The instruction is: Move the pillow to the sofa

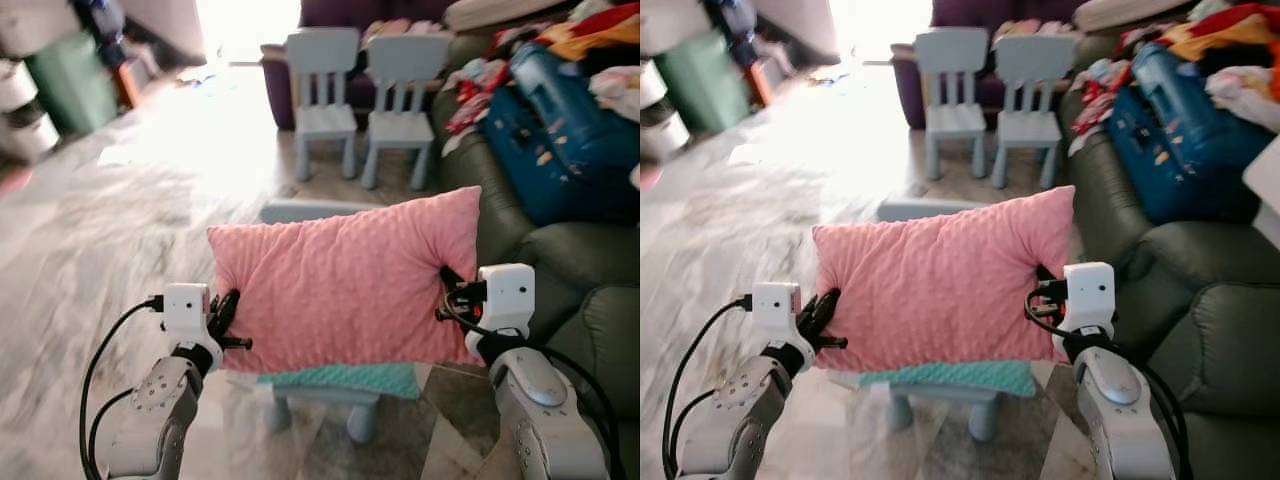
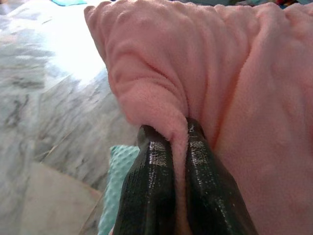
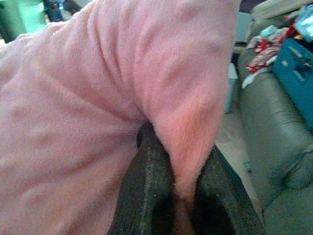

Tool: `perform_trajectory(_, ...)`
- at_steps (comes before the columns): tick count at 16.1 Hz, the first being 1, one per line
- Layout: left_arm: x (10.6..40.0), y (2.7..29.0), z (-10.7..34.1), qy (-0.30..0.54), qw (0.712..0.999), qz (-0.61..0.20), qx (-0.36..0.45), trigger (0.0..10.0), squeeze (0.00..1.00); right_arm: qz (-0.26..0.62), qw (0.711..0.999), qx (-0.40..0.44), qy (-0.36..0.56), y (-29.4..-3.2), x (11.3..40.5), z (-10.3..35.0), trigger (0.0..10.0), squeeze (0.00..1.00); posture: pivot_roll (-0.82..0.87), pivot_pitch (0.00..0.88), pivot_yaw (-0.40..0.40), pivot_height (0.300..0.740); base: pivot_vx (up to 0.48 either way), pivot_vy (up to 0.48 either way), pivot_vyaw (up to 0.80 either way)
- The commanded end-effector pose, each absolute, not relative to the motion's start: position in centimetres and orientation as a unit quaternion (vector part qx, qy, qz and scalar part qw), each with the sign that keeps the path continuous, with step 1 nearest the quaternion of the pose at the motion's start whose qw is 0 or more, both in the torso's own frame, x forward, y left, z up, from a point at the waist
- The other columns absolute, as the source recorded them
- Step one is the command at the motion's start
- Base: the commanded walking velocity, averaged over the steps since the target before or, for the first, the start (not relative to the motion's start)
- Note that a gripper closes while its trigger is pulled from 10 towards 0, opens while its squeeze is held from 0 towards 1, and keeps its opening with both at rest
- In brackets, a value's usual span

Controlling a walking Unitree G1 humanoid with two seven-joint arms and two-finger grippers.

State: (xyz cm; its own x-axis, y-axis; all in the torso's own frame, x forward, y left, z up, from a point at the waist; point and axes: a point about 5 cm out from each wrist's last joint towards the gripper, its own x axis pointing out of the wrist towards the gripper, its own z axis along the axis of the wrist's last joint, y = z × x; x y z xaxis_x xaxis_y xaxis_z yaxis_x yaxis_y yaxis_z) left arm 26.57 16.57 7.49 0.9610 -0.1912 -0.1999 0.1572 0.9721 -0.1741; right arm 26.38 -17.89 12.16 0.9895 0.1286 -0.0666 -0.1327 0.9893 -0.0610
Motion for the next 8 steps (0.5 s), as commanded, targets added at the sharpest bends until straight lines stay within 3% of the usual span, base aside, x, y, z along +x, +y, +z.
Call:
perform_trajectory(1,26.59,16.84,7.48,0.11,0.988,-0.085,-0.073,10.0,0.0,0.071,0.997,-0.032,0.009,-17.62,26.37,13.12,10.0,0.0,-0.19,0.023,0.032,0.74,-0.307,0.0,0.0)
perform_trajectory(8,26.56,16.86,7.37,0.112,0.987,-0.086,-0.071,10.0,0.0,0.07,0.997,-0.031,0.009,-17.57,26.33,13.03,10.0,0.0,-0.19,0.024,0.036,0.74,-0.335,0.0,0.0)
